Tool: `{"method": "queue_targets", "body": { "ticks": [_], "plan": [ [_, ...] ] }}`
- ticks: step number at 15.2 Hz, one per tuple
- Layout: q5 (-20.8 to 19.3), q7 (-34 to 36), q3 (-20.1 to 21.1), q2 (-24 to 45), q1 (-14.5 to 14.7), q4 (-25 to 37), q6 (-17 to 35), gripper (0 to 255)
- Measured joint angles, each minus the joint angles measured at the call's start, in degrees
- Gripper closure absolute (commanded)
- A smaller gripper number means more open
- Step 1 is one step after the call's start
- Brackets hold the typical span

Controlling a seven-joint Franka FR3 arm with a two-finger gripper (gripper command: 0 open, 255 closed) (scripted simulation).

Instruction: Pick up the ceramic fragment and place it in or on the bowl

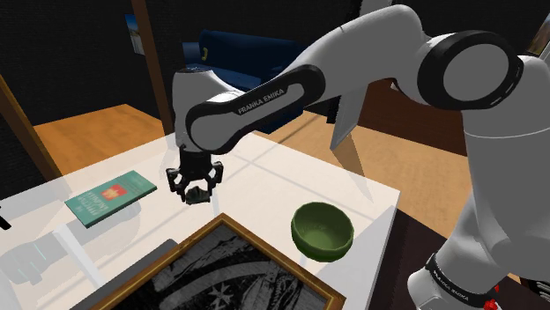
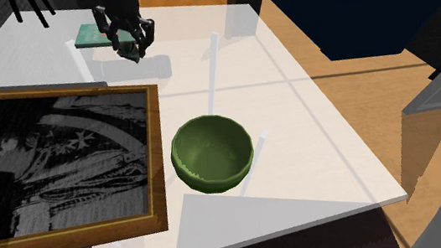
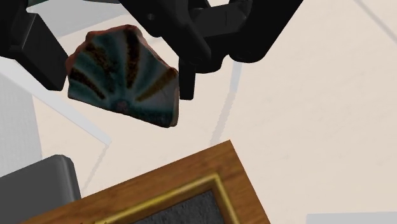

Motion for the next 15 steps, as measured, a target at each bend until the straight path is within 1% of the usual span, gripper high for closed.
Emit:
{"method": "queue_targets", "body": {
  "ticks": [6, 10, 12, 15],
  "plan": [
    [0.8, -0.2, 0.5, -2.2, -0.3, 1.5, -3.6, 255],
    [1.0, -0.4, 0.6, -2.7, -0.3, 3.7, -6.2, 255],
    [1.9, -0.8, 1.0, -5.7, -1.2, -0.5, -5.1, 255],
    [4.3, -2.4, 1.6, -12.4, -3.2, -9.6, -2.3, 255]
  ]
}}
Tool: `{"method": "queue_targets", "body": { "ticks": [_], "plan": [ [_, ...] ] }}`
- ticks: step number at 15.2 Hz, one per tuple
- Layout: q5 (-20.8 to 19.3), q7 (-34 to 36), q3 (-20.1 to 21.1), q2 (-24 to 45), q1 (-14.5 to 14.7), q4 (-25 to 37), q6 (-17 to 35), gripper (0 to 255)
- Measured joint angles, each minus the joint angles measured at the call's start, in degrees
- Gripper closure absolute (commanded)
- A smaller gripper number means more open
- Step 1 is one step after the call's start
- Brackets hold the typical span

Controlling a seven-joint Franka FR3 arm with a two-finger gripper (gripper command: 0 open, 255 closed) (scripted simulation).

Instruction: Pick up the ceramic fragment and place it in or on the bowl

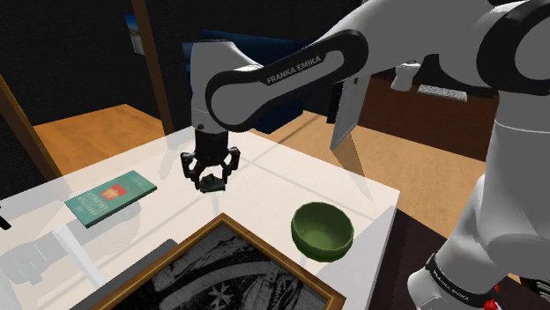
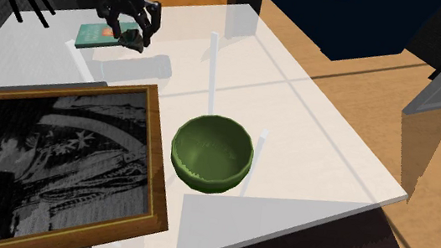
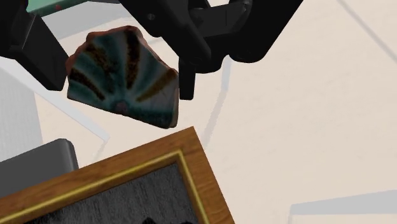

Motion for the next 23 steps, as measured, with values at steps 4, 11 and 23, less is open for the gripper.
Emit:
{"method": "queue_targets", "body": {
  "ticks": [4, 11, 23],
  "plan": [
    [4.4, -3.6, 0.5, -10.0, -2.5, -13.2, 3.7, 255],
    [12.2, -10.5, -0.8, -26.4, -3.6, -31.0, 5.6, 255],
    [18.7, -19.1, -7.0, -55.3, -0.6, -55.4, 0.3, 255]
  ]
}}
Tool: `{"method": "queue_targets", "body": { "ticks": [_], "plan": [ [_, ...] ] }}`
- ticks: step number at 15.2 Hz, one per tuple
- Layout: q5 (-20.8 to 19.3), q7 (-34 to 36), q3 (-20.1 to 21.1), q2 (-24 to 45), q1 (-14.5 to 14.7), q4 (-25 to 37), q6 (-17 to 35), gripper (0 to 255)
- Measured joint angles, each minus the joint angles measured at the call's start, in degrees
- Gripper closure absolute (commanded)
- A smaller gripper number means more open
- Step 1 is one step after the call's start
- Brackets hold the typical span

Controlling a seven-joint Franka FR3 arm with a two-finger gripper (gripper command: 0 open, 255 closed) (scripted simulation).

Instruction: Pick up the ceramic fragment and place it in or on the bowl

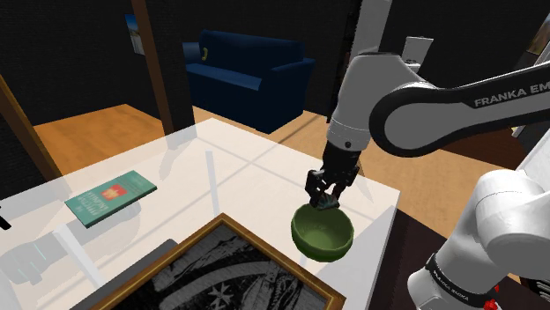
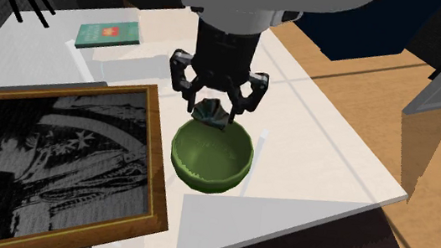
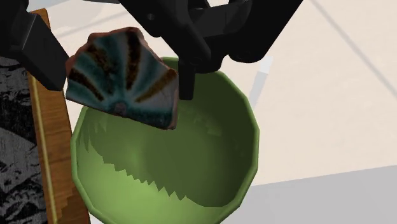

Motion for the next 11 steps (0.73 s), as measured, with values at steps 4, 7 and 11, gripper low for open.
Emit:
{"method": "queue_targets", "body": {
  "ticks": [4, 7, 11],
  "plan": [
    [0.8, -0.6, 0.2, 0.1, 0.4, -3.1, 3.0, 255],
    [1.3, -1.0, 0.6, 1.6, 0.6, -4.5, 6.0, 255],
    [2.2, -1.4, 1.1, 4.3, 0.9, -6.3, 10.4, 255]
  ]
}}
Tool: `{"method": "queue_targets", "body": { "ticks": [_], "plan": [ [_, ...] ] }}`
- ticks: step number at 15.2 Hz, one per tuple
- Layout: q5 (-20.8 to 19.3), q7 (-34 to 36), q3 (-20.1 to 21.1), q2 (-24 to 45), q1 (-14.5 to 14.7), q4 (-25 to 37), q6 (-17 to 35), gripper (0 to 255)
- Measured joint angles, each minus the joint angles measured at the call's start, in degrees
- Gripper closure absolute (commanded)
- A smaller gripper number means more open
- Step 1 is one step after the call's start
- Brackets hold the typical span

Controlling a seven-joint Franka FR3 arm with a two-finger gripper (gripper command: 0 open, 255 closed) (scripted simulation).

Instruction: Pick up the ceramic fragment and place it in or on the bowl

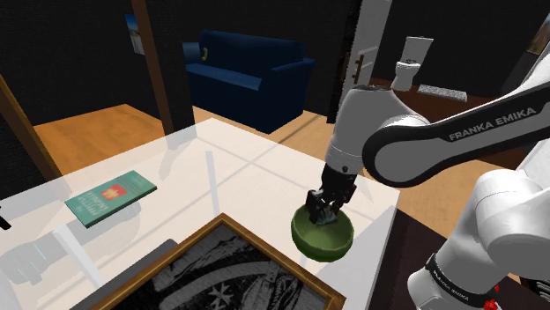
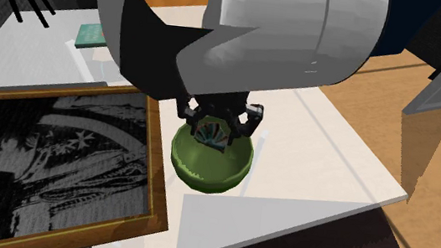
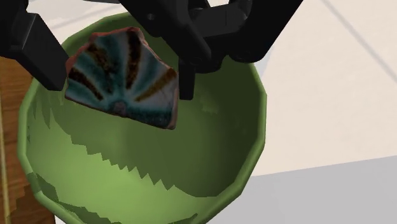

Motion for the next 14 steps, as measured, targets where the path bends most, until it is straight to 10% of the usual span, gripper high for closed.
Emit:
{"method": "queue_targets", "body": {
  "ticks": [8, 9, 14],
  "plan": [
    [0.6, -0.4, 0.3, 1.9, 0.2, -1.2, 3.1, 255],
    [0.6, -0.4, 0.3, 1.9, 0.2, -1.2, 3.1, 0],
    [0.6, -0.4, 0.3, 1.9, 0.2, -1.2, 3.1, 0]
  ]
}}
